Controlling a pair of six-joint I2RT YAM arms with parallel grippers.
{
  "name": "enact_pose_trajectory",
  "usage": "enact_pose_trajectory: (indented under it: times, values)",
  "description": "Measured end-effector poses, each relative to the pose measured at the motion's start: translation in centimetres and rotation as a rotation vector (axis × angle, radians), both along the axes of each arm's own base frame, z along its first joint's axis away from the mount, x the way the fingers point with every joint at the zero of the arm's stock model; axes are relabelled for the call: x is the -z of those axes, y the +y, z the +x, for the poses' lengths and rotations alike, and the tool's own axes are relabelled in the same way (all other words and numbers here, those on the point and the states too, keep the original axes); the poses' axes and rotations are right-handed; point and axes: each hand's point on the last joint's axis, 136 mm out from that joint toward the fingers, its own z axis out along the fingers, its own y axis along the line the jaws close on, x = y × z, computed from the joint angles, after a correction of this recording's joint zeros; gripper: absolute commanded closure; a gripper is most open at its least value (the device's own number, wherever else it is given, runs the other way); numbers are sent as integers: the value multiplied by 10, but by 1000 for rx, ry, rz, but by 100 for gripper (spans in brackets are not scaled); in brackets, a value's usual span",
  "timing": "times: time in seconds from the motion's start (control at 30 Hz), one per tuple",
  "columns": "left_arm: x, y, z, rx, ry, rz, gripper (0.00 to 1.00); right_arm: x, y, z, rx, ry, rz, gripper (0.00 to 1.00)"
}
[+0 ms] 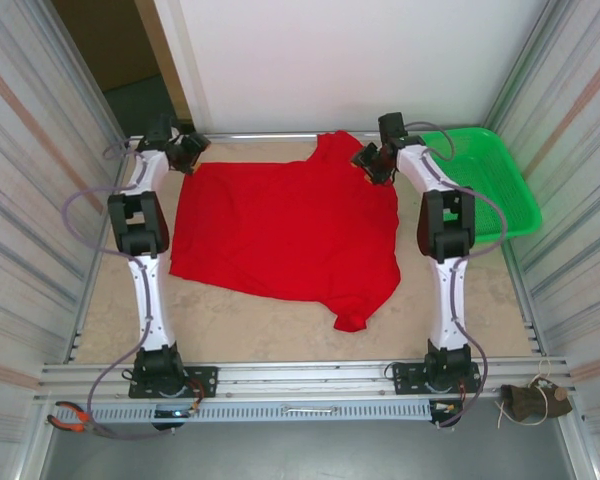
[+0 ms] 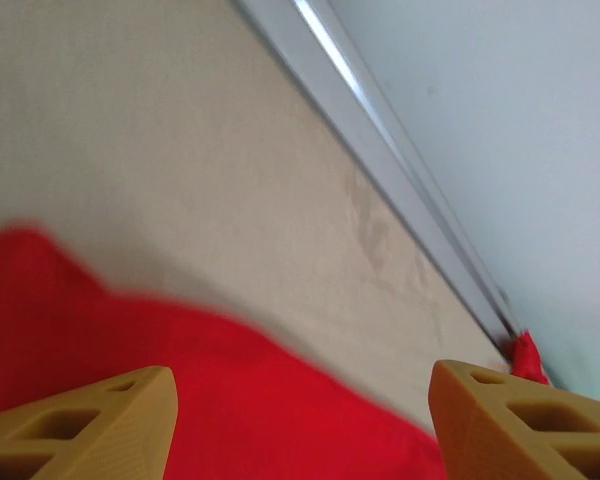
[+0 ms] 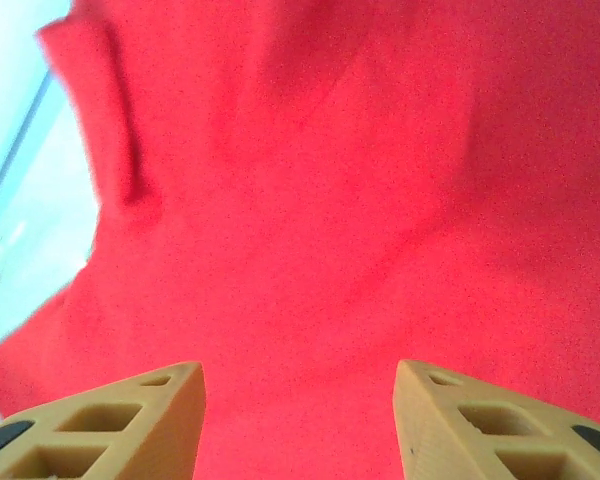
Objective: Fold the inside-out t-shirt
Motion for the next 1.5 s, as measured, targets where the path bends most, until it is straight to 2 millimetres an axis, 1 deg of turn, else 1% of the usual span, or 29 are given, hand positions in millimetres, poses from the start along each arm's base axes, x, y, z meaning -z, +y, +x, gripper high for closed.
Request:
enact_pose_trajectory:
  times: [0.03,0.07,0.1,0.13,0.17,0.2,0.23,0.3,0.33,0.37,0.4,0.47,0.5,0.57,0.67,0.77,0.87,0.9,0.97,1.07,1.17,1.2,1.27,1.3,1.33,1.4,1.43,1.47,1.5]
  values:
    - [-10,-5,-12,14,0,0,32,-13,0,-15,-8,-14,-3,46]
    - [-23,-13,-27,32,-8,1,32,-31,0,-36,-15,-41,-5,45]
    - [-39,-22,-46,52,-24,2,31,-44,0,-55,-22,-59,-4,44]
    - [-51,-29,-62,64,-37,3,31,-57,0,-74,-28,-79,-1,44]
    - [-63,-37,-82,77,-50,2,31,-70,-2,-93,-31,-108,-1,44]
    - [-74,-45,-102,90,-73,-3,31,-80,-4,-111,-35,-131,-3,43]
    - [-80,-51,-120,98,-83,-6,31,-84,-4,-126,-41,-143,-5,43]
    - [-82,-63,-160,112,-90,-21,30,-82,-4,-158,-59,-143,-24,43]
    - [-78,-66,-173,116,-83,-23,30,-76,-2,-170,-75,-133,-37,42]
    - [-69,-70,-187,124,-64,-26,30,-67,3,-186,-105,-118,-63,41]
    - [-60,-74,-196,133,-47,-27,30,-59,9,-199,-132,-99,-86,40]
    - [-37,-84,-214,156,7,-29,30,-35,27,-234,-217,-43,-141,39]
    - [-28,-90,-220,170,31,-30,30,-26,34,-247,-253,-23,-164,38]
    - [-14,-101,-227,197,68,-30,30,-5,43,-278,-324,28,-232,36]
    - [-5,-114,-229,235,78,-23,30,15,44,-309,-374,69,-317,35]
    - [5,-116,-229,248,96,-13,30,29,39,-333,-392,96,-374,35]
    - [19,-114,-229,244,124,2,30,38,38,-348,-404,110,-403,37]
    - [23,-114,-229,242,132,5,30,40,38,-351,-406,113,-412,41]
    - [28,-113,-229,238,144,10,30,41,41,-357,-416,112,-423,56]
    - [27,-113,-228,237,135,10,30,41,48,-363,-434,101,-426,78]
    - [26,-114,-227,238,129,11,30,39,57,-371,-473,84,-423,92]
    - [26,-114,-227,238,129,12,30,37,61,-375,-490,76,-418,93]
    - [26,-115,-227,242,129,13,30,31,71,-384,-533,57,-391,92]
    - [26,-117,-228,246,130,13,30,27,76,-389,-557,44,-373,86]
    - [26,-119,-228,250,128,13,30,21,83,-396,-593,27,-346,76]
    - [22,-124,-230,263,120,14,30,6,89,-403,-632,-16,-307,48]
    - [20,-127,-231,272,114,15,30,-5,88,-404,-631,-44,-291,42]
    - [17,-131,-231,283,106,17,30,-15,84,-402,-613,-68,-279,41]
    - [13,-136,-232,295,98,17,30,-28,74,-394,-570,-98,-261,41]
